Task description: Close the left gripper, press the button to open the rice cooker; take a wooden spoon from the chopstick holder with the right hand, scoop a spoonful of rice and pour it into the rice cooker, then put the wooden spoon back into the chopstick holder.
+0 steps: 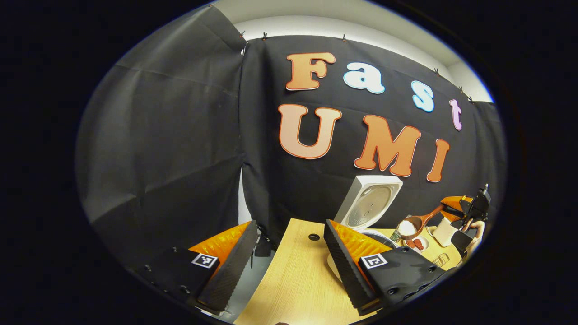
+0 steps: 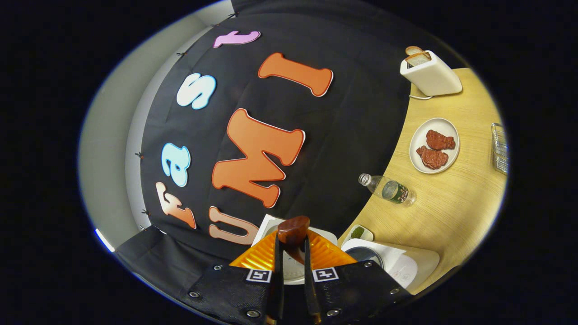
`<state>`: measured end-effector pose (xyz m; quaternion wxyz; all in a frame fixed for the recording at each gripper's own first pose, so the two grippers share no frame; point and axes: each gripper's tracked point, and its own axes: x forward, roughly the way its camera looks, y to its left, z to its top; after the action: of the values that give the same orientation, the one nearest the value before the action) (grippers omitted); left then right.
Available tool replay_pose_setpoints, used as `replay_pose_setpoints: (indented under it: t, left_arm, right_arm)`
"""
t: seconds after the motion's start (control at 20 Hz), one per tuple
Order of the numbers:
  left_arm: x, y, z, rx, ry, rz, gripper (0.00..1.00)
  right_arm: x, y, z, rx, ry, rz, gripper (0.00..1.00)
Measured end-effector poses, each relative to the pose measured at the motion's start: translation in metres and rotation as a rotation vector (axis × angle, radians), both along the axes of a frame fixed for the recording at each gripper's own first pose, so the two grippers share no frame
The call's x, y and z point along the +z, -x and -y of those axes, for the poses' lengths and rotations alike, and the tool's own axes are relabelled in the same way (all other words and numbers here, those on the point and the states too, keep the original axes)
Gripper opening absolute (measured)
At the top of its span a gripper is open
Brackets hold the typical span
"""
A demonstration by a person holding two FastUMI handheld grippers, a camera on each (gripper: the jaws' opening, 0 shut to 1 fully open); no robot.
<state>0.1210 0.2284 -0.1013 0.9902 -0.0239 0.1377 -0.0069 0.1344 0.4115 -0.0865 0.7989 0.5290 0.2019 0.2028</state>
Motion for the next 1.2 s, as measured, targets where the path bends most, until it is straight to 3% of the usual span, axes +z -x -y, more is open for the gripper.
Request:
replay_pose_setpoints:
  t: [1.2]
  left_arm:
    - [0.007, 0.008, 0.022, -0.056, -0.001, 0.034, 0.99]
  right_arm:
    - [0.061, -0.004, -0.02, 0.032, 0.273, 0.259, 0.18]
